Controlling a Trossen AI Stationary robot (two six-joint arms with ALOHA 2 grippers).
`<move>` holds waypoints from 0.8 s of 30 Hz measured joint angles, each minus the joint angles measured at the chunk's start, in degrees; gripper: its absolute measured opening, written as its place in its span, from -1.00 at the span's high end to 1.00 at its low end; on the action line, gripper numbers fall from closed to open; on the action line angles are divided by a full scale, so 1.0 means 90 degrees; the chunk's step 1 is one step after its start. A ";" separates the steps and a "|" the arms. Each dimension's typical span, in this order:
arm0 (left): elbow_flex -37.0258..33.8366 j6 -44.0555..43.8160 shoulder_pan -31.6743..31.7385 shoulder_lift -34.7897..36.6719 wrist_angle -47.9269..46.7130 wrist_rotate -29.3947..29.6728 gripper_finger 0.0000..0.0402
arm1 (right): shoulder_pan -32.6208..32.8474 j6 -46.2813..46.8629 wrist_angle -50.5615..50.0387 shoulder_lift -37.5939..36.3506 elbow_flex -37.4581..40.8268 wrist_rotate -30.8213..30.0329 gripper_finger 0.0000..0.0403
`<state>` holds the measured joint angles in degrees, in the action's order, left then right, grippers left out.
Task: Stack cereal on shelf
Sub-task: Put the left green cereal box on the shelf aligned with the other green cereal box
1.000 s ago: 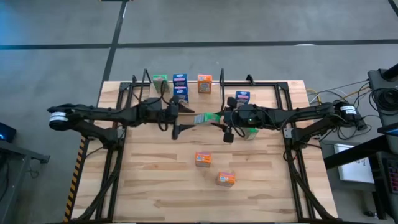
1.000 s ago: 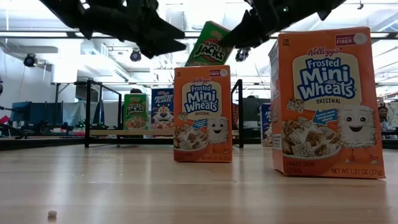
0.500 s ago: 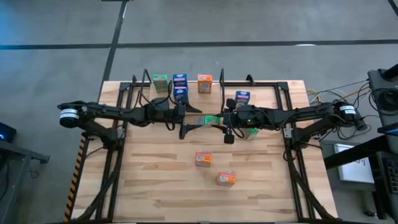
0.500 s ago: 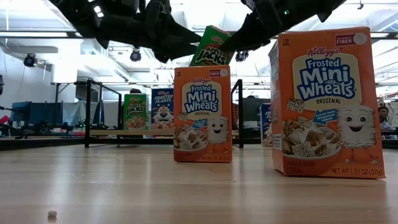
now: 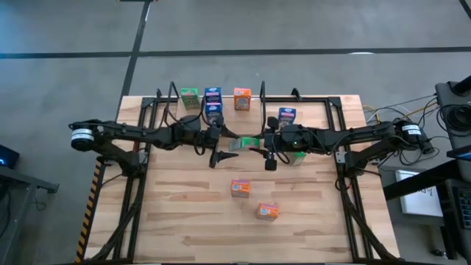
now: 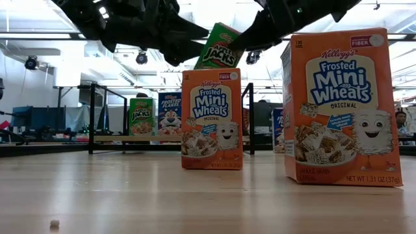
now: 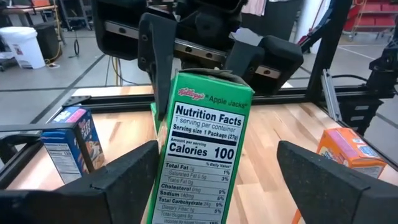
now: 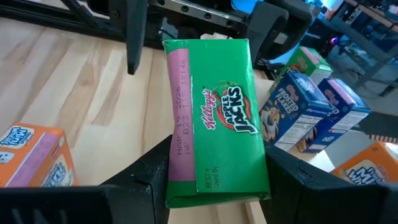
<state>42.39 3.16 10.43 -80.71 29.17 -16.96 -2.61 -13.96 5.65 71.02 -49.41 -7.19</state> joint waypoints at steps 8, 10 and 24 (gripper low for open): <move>-0.0005 0.0029 -0.0004 -0.0024 0.0046 0.0283 -0.54 | -0.0005 -0.0028 0.0405 0.0003 0.0000 0.0199 0.16; -0.0005 0.0032 -0.0004 -0.0024 0.0046 0.0333 -0.50 | -0.0005 -0.0028 0.0415 0.0003 0.0000 0.0256 0.16; -0.0010 0.0090 -0.0002 -0.0024 0.0014 0.0385 -0.03 | -0.0005 -0.0035 0.0417 0.0037 0.0000 0.0299 0.08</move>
<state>42.30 3.97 10.41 -80.93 29.30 -13.50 -2.66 -14.28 9.40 71.35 -49.41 -4.49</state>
